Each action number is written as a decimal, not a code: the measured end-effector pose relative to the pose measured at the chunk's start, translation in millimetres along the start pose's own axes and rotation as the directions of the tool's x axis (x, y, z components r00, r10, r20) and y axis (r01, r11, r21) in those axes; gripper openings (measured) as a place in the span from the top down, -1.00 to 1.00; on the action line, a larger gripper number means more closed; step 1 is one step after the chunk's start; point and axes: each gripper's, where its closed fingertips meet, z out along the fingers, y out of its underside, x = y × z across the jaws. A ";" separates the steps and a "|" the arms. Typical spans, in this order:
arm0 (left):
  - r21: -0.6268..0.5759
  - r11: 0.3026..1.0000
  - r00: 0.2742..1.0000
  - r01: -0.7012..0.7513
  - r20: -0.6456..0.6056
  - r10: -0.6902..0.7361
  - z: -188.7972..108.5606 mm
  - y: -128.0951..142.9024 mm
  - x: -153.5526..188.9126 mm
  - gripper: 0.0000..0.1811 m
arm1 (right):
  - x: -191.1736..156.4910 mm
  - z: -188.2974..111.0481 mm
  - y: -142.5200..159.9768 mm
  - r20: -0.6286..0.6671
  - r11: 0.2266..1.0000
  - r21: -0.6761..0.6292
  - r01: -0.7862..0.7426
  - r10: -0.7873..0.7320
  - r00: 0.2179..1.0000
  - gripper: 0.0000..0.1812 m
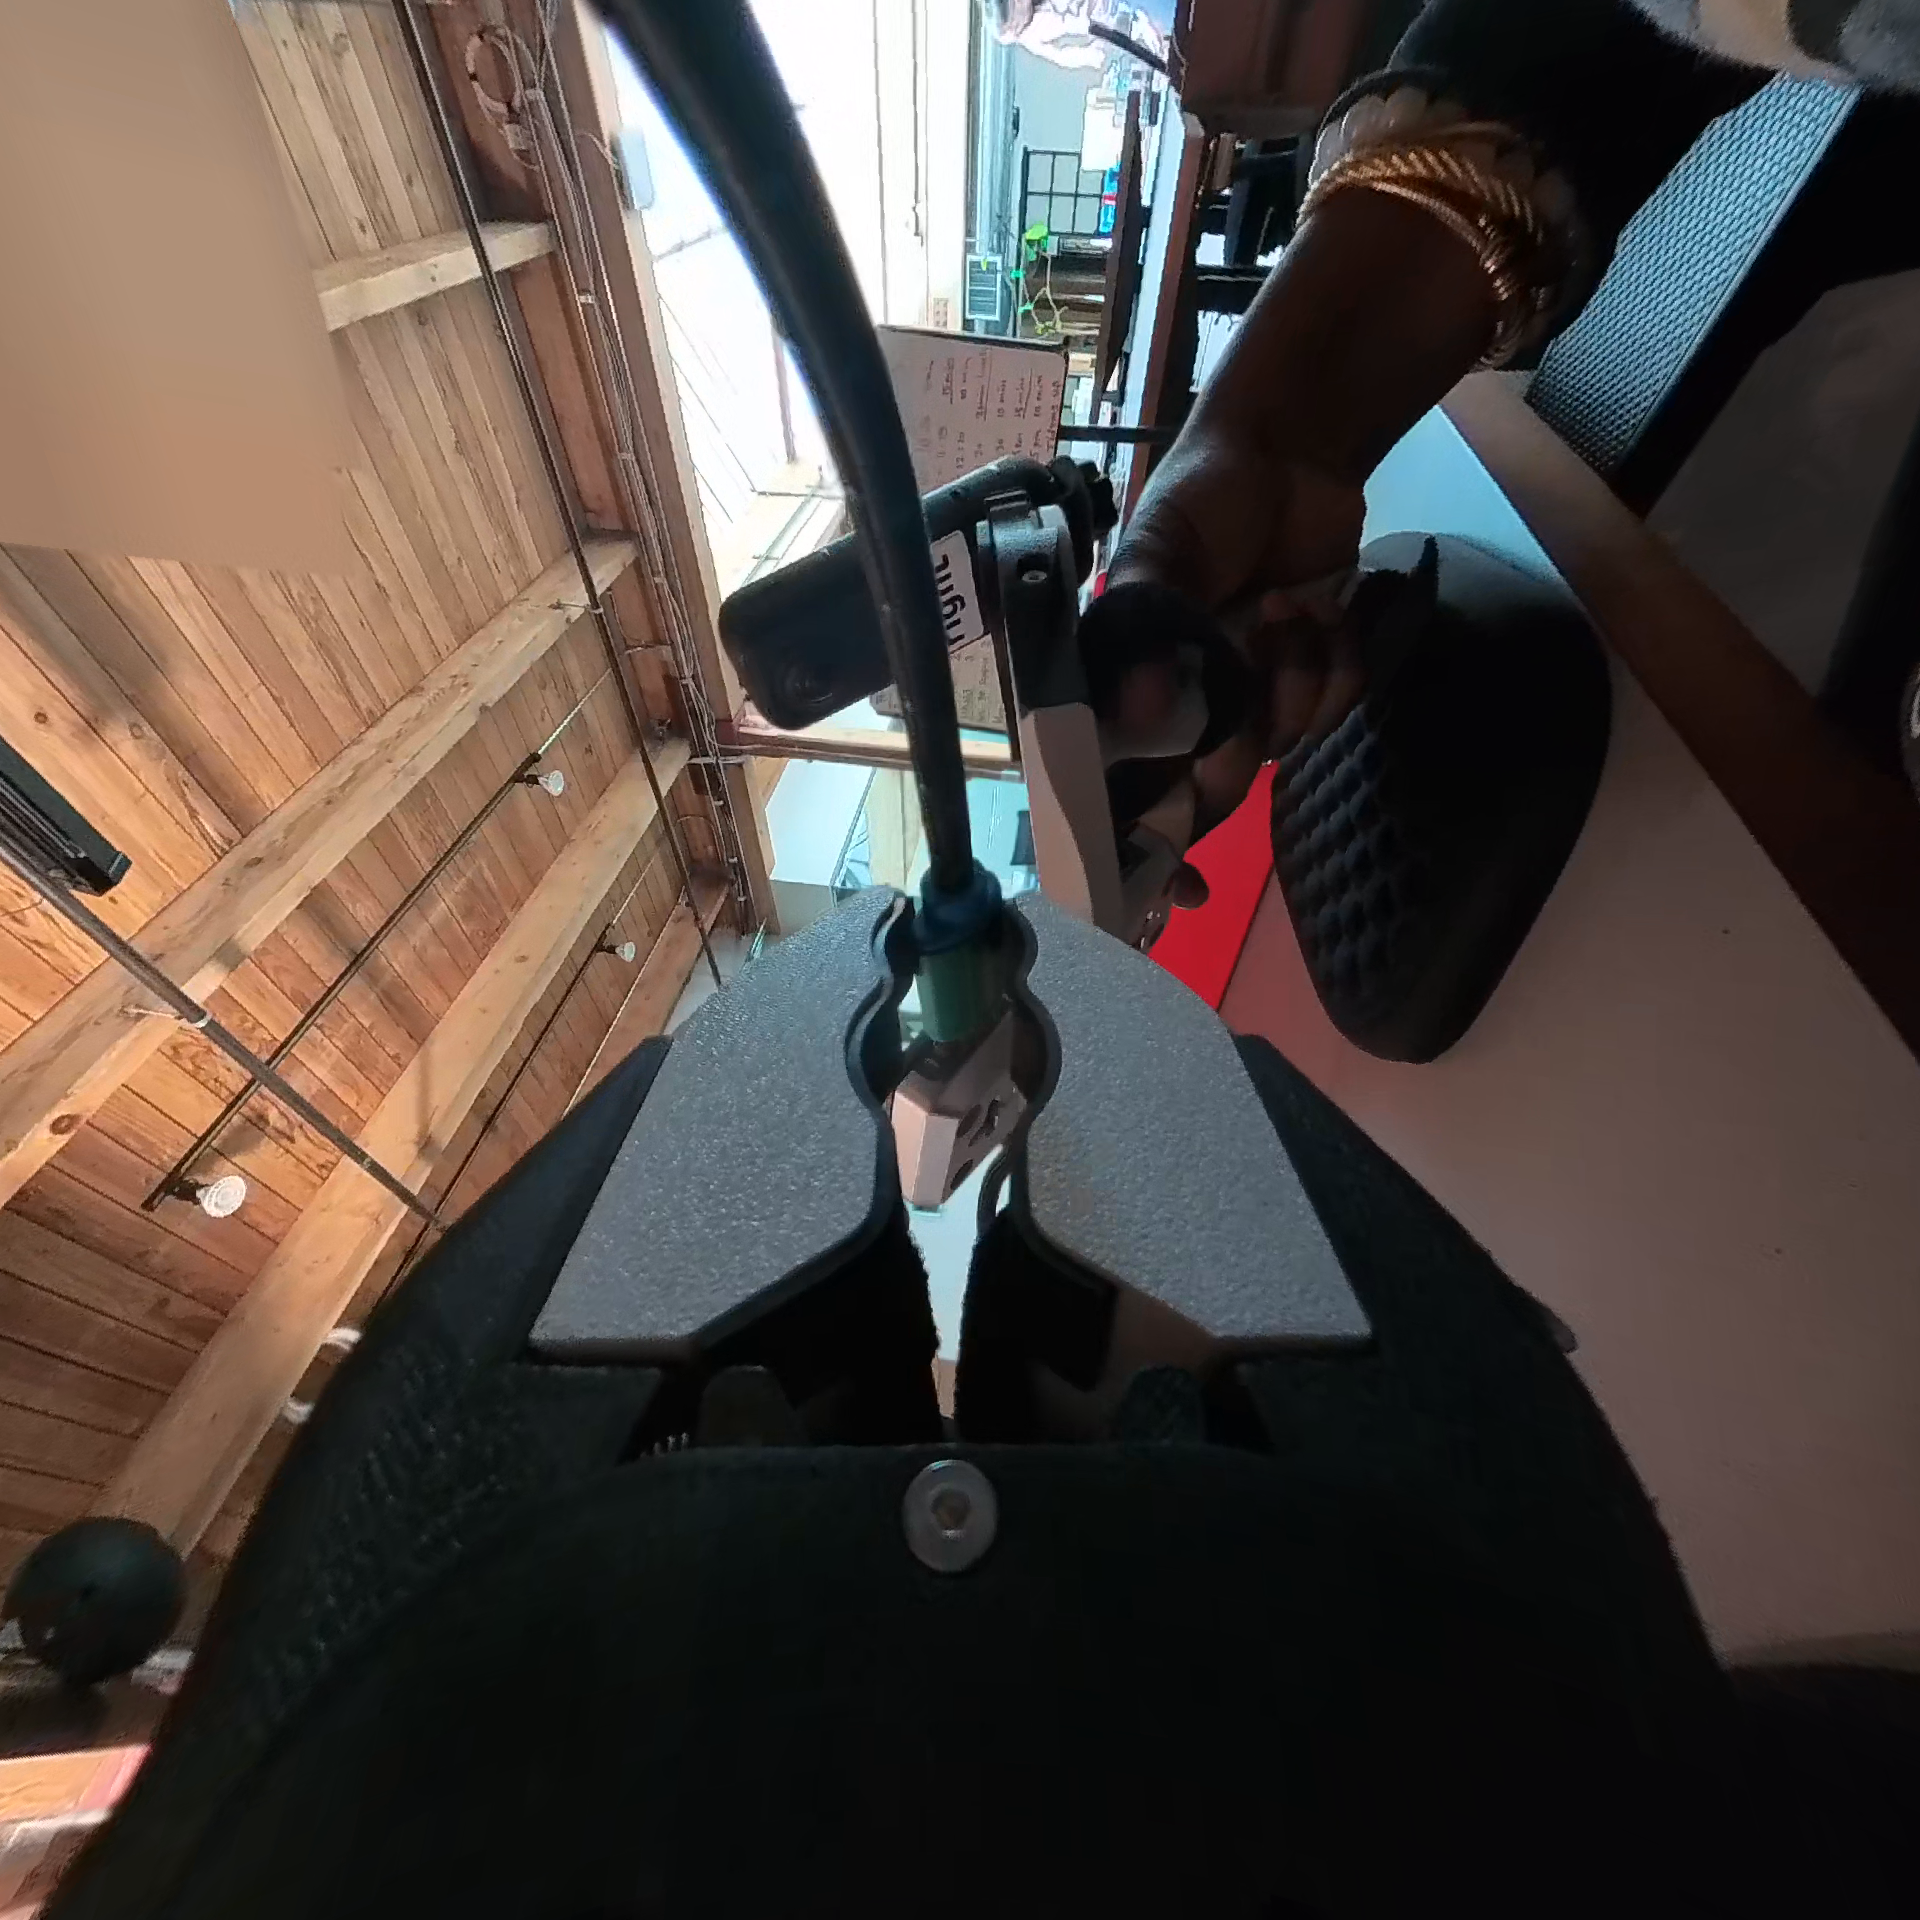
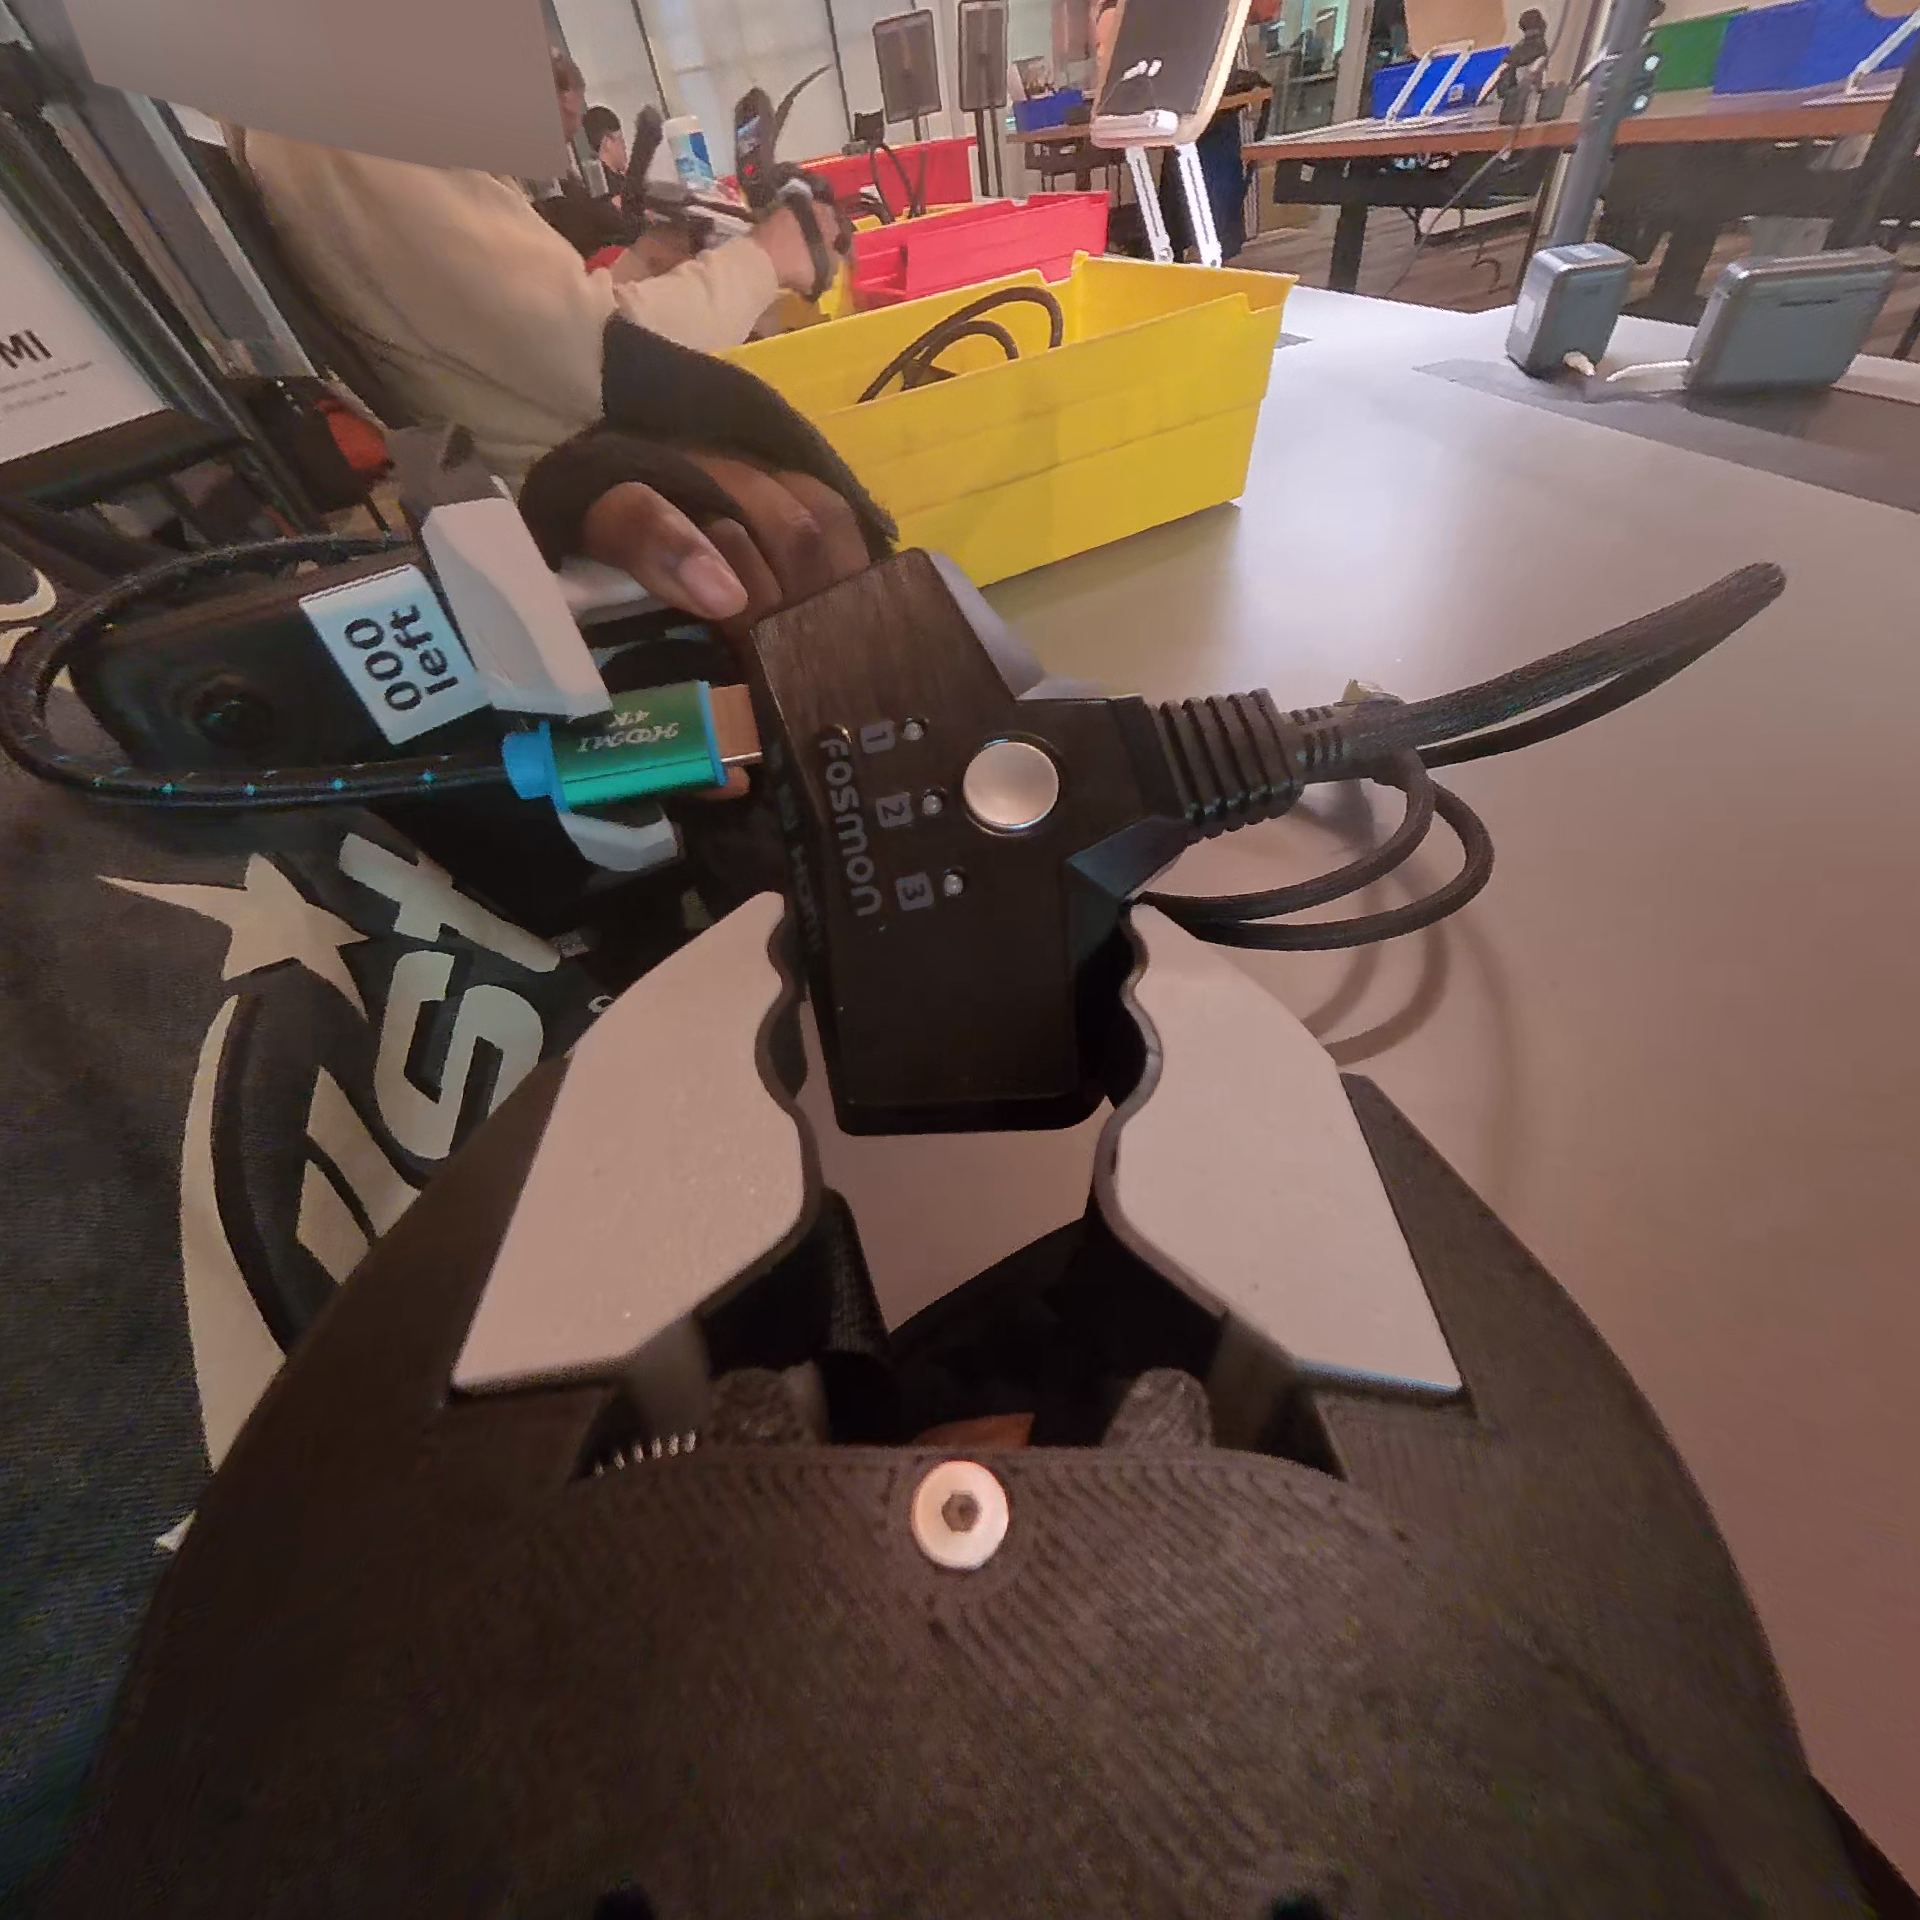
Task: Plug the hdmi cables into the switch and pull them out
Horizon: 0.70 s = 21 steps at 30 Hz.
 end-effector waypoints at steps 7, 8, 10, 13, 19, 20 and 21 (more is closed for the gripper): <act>0.037 0.999 0.999 0.037 -0.024 -0.036 -6.5 3.3 -0.8 0.84 | -2.9 -2.0 -4.0 -0.021 0.997 0.032 0.067 -0.066 0.998 0.39; 0.031 0.999 0.999 0.033 -0.024 -0.032 -7.8 5.6 -1.1 0.84 | -3.0 -2.2 -5.2 -0.023 0.997 0.041 0.068 -0.067 0.997 0.39; 0.039 0.997 0.998 0.059 -0.027 -0.058 -8.9 6.9 -1.1 0.84 | -3.2 -1.5 -6.2 -0.032 0.995 0.048 0.084 -0.082 0.996 0.40; 0.081 0.982 0.985 0.173 -0.020 -0.172 -8.5 3.6 -3.2 0.83 | -5.5 -2.3 -8.5 -0.022 0.994 0.068 0.088 -0.086 0.996 0.40; 0.142 0.926 0.936 0.350 -0.009 -0.352 -3.8 9.3 -11.7 0.82 | -4.2 -13.7 -23.5 0.032 0.980 0.197 0.011 -0.018 0.999 0.39; 0.161 0.903 0.916 0.397 -0.020 -0.400 -3.7 9.7 -13.8 0.82 | -4.6 -15.0 -24.8 0.052 0.978 0.208 -0.013 0.002 0.999 0.39; 0.174 0.889 0.905 0.424 -0.033 -0.425 -3.5 9.4 -15.0 0.82 | -4.5 -13.7 -23.4 0.062 0.980 0.199 -0.026 0.014 0.998 0.39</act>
